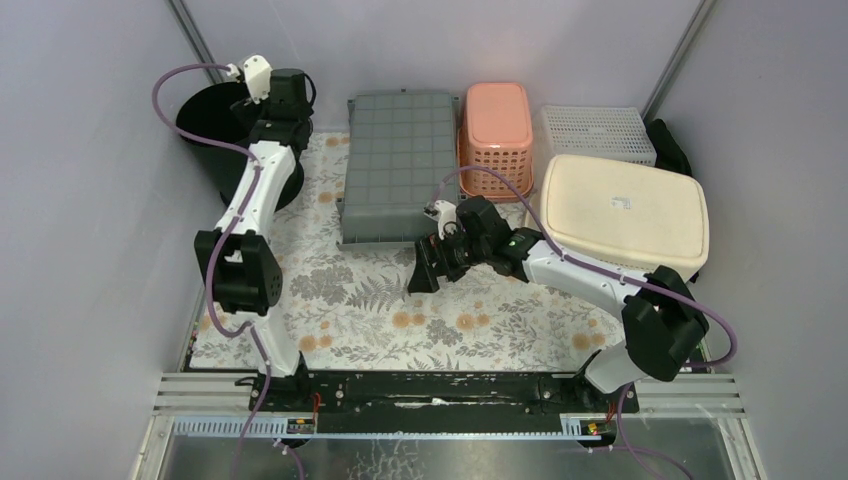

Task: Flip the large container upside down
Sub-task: Move the container to the center of the board.

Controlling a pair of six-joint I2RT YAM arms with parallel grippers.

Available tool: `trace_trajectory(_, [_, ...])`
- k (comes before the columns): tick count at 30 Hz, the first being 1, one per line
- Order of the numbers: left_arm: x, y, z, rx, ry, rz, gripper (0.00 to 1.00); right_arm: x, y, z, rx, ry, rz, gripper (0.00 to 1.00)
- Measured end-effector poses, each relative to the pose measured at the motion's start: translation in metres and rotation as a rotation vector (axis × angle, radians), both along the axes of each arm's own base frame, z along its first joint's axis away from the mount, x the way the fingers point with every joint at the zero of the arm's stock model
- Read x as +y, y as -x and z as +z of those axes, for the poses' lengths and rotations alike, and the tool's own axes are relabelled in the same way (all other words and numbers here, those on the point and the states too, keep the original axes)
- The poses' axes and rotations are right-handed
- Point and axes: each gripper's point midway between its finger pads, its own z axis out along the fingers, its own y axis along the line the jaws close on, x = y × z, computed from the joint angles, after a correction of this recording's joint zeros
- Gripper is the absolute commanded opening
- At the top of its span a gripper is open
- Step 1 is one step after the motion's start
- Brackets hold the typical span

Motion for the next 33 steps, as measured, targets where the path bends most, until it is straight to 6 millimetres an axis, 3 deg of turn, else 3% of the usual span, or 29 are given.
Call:
trace_trajectory(10, [0.010,-0.008,-0.041,0.166,-0.066,0.035,0.94,0.003,0.000,-0.008,0.019,0.001,0.013,1.00])
trace_trajectory(15, [0.011,-0.008,-0.049,0.191,-0.077,0.040,0.92,0.002,0.002,-0.012,0.026,0.003,0.016,0.99])
trace_trajectory(19, [0.005,0.002,-0.037,0.186,-0.152,0.047,0.93,0.001,0.003,-0.015,0.031,0.003,0.017,1.00])
trace_trajectory(23, [-0.033,-0.002,-0.009,0.126,-0.217,0.001,0.94,0.002,0.003,-0.016,0.032,0.002,0.018,0.99])
trace_trajectory(29, [-0.076,-0.034,0.031,0.021,-0.242,-0.030,0.96,0.002,0.005,-0.017,0.040,-0.002,0.027,1.00])
trace_trajectory(33, [-0.090,-0.057,0.028,0.012,-0.265,-0.036,0.96,0.002,0.007,-0.019,0.048,-0.002,0.033,1.00])
